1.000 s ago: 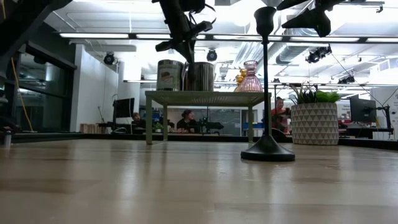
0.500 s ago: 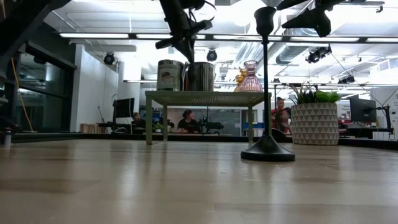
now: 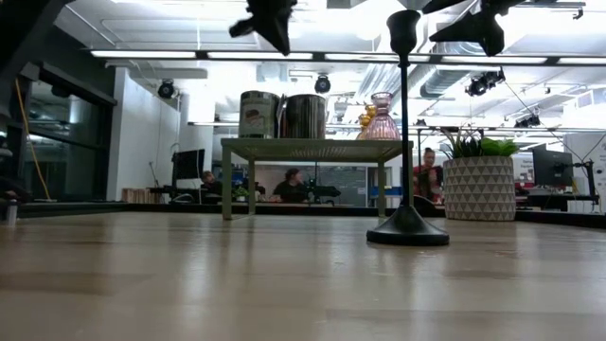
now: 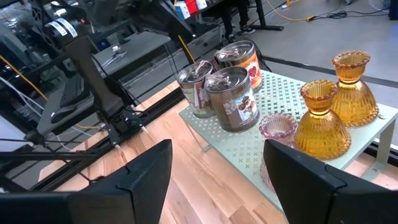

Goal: Pick & Place candle stick holders
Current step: Put the left black candle holder on the shelf

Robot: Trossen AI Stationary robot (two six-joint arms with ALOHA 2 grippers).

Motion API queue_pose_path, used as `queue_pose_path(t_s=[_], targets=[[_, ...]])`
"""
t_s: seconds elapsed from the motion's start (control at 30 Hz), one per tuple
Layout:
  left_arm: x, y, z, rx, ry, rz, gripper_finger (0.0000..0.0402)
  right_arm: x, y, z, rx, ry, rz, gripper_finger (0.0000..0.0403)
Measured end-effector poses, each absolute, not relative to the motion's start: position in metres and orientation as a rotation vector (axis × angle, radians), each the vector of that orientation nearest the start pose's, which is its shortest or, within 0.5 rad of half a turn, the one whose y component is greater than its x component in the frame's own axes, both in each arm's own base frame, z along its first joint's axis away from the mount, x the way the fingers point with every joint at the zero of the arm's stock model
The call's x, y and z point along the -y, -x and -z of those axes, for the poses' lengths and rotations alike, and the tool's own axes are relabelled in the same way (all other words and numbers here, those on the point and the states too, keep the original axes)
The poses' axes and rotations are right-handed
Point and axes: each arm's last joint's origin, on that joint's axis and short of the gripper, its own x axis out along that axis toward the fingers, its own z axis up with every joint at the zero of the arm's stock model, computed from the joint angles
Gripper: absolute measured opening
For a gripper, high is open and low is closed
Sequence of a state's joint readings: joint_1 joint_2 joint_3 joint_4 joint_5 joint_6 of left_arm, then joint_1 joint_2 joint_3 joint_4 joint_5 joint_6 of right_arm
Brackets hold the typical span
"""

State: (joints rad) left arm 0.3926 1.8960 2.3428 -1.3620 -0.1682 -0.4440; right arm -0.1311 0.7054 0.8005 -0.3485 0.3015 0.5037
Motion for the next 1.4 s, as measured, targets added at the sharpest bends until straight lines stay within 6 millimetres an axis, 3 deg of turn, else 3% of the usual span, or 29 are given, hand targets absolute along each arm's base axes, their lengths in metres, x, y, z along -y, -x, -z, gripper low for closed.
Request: queue_pose_path(t_s=[0.17, 0.33, 0.77, 1.1, 1.4], targets=[[-0.119, -0.317, -0.448, -0.824, 0.444, -0.696, 0.0000, 0.027, -0.144, -0.336, -0.131, -0.473, 0.465, 0.0247], [-0.101, -0.315, -0.446, -0.898, 0.384, -0.715, 0.0000, 0.026, -0.144, -0.339, -0.113, -0.468, 0.411, 0.0247], [-0.066, -0.316, -0.448, -0.912, 0.370, -0.667, 0.0000, 0.024, -0.145, -0.341, -0.109, -0.459, 0.339, 0.0247], [-0.023, -0.329, -0.443, -0.919, 0.367, -0.562, 0.0000, 0.024, -0.145, -0.341, -0.111, -0.458, 0.340, 0.0247], [-0.008, -0.329, -0.445, -0.899, 0.359, -0.570, 0.0000, 0.024, -0.145, -0.339, -0.133, -0.455, 0.328, 0.0247]])
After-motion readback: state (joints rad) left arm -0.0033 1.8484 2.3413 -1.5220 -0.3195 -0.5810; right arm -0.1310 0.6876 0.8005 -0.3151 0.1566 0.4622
